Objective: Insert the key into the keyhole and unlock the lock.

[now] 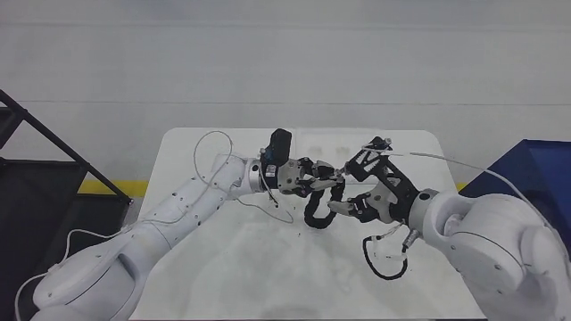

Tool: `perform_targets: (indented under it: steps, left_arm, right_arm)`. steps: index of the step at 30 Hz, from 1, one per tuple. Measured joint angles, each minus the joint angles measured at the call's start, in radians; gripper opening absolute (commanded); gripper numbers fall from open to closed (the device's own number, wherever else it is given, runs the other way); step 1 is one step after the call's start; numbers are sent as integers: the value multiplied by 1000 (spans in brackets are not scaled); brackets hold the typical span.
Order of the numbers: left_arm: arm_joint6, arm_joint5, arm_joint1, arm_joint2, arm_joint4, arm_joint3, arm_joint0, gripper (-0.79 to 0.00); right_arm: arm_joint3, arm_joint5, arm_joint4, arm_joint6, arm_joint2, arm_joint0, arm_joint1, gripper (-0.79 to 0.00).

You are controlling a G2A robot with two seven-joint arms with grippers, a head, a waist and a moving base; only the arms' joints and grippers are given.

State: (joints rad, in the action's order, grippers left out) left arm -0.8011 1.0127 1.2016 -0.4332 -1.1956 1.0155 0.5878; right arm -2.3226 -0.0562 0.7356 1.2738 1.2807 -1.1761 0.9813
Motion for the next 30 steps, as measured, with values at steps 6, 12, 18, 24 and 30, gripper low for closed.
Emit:
perform_targets:
  steps: [6, 12, 18, 24, 30]
  left_arm:
    - [21, 0, -36, 82, 36, 55, -40, -785]
    - [158, 0, -85, 189, 131, 120, -134, -785]
    - [370, 0, -130, 258, 304, 171, -218, -785]
    - [606, 0, -160, 263, 493, 230, -243, -785]
    - [847, 0, -176, 263, 688, 280, -246, -785]
  right_arm:
    - [23, -85, -56, -3, 41, -35, -8, 0]
    - [22, -83, -54, -3, 40, -34, -8, 0]
    - [28, -108, -42, -9, 33, -42, -10, 0]
    - [67, -396, -14, -70, 25, -29, -22, 0]
    - [117, -641, -13, -142, 26, -27, -48, 0]
